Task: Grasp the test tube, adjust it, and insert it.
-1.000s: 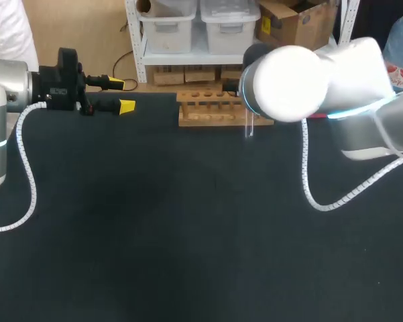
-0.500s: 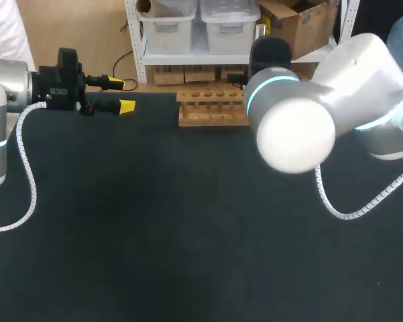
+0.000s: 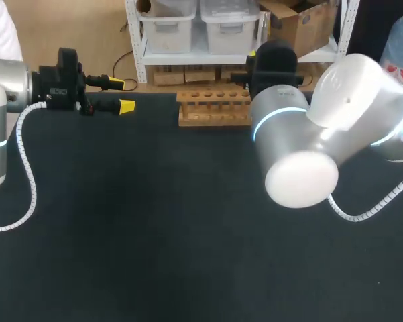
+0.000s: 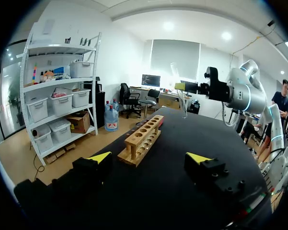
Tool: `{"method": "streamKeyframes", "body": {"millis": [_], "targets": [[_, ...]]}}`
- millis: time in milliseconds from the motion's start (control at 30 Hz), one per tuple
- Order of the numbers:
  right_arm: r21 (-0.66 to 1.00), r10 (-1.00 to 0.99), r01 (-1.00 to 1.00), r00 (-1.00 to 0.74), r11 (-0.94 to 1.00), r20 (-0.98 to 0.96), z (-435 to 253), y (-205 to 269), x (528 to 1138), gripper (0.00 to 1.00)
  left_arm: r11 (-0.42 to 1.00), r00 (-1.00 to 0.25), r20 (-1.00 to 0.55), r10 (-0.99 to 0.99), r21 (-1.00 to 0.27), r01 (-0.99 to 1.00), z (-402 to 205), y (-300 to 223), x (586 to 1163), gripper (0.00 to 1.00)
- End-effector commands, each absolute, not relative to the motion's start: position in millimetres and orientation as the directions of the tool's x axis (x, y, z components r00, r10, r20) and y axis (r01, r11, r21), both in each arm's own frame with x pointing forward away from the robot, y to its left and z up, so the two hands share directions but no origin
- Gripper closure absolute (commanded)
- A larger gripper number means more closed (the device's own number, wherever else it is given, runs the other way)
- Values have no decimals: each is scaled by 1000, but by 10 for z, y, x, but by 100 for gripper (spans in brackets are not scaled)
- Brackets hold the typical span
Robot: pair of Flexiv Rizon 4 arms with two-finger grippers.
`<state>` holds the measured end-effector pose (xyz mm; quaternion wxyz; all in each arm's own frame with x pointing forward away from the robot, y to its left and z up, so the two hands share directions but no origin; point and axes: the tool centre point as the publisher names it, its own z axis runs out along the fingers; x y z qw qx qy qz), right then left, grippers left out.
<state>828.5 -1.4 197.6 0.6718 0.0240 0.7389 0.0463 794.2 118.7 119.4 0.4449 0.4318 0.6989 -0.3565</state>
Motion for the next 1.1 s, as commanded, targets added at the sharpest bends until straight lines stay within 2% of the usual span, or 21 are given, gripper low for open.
{"method": "streamKeyframes", "body": {"millis": [33, 733, 1100], "targets": [[100, 97, -42, -65, 994, -993, 2025, -11, 8321, 100, 375, -227, -932, 283, -110, 920, 1181, 1187, 7930, 0], [100, 104, -109, 28, 989, -994, 2191, 46, 8575, 100, 375, -227, -932, 283, -110, 920, 1181, 1187, 7930, 0], [118, 117, -102, -19, 988, -993, 2237, 25, 8326, 100, 375, -227, -932, 283, -110, 920, 1181, 1187, 7930, 0]]}}
